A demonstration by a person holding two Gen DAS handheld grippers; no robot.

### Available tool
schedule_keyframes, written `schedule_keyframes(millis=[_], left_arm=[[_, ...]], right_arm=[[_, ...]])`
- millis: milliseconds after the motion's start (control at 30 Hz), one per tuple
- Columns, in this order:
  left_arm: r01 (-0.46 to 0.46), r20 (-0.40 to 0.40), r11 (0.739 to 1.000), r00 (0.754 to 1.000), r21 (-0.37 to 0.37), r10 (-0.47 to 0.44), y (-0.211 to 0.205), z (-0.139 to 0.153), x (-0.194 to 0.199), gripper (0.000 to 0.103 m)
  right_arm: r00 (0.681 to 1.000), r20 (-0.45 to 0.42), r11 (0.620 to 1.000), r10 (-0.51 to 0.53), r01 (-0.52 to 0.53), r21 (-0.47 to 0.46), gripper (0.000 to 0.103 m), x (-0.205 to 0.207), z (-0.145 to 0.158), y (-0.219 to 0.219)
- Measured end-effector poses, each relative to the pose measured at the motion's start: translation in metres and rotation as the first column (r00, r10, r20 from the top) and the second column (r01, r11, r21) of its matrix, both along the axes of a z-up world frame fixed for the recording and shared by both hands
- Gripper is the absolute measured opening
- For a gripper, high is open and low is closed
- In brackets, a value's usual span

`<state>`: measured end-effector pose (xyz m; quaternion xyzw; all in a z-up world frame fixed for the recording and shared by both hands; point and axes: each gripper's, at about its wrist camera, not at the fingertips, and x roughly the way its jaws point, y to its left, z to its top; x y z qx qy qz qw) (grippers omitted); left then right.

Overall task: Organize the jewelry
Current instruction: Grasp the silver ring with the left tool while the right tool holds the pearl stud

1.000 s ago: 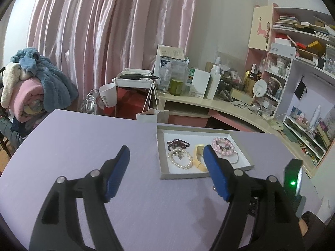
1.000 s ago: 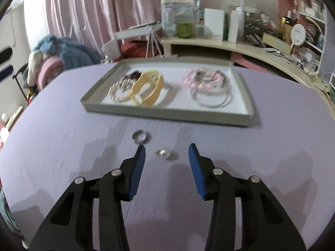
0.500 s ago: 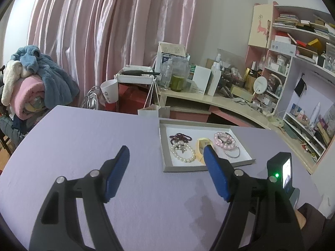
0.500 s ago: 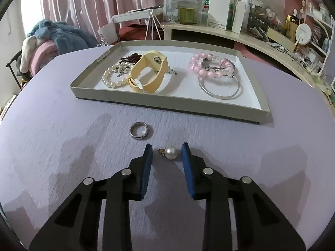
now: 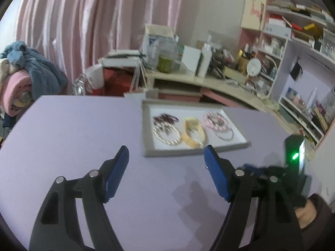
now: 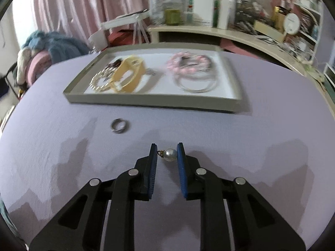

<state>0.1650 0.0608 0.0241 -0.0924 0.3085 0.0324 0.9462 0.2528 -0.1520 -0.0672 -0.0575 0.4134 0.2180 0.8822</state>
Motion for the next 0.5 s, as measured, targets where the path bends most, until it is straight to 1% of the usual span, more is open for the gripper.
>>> schedule_keyframes(millis=[167,267,333,467,500], left_arm=[[0.056,-0.084,0.998,0.995,-0.012,-0.057,-0.033,-0.033,0.029,0.076],[0.085,-0.153,0.996,0.984,-0.028,-0.088,-0.055,-0.056,0.049,0.076],[0.087,-0.213,0.996,0.973,-0.016,-0.088,-0.071,-0.072,0.065,0.076],[0.081,-0.267,0.997,0.961,-0.003,-0.079,-0.088,-0.089,0.082,0.076],[0.080,-0.277,0.997,0.958,0.002,-0.076,-0.092,-0.092,0.086,0.074]], right_arm=[[0.997,0.034,0.996,-0.069,0.067,0.061,0.020,0.004,0.020,-0.038],[0.994,0.057,0.992,-0.092,0.087,0.090,0.020,0.004,0.031,-0.054],[0.993,0.067,0.990,-0.100,0.092,0.106,0.020,0.003,0.036,-0.062],[0.992,0.077,0.987,-0.098,0.088,0.131,0.020,0.005,0.041,-0.071],[0.992,0.079,0.987,-0.097,0.085,0.136,0.020,0.005,0.041,-0.072]])
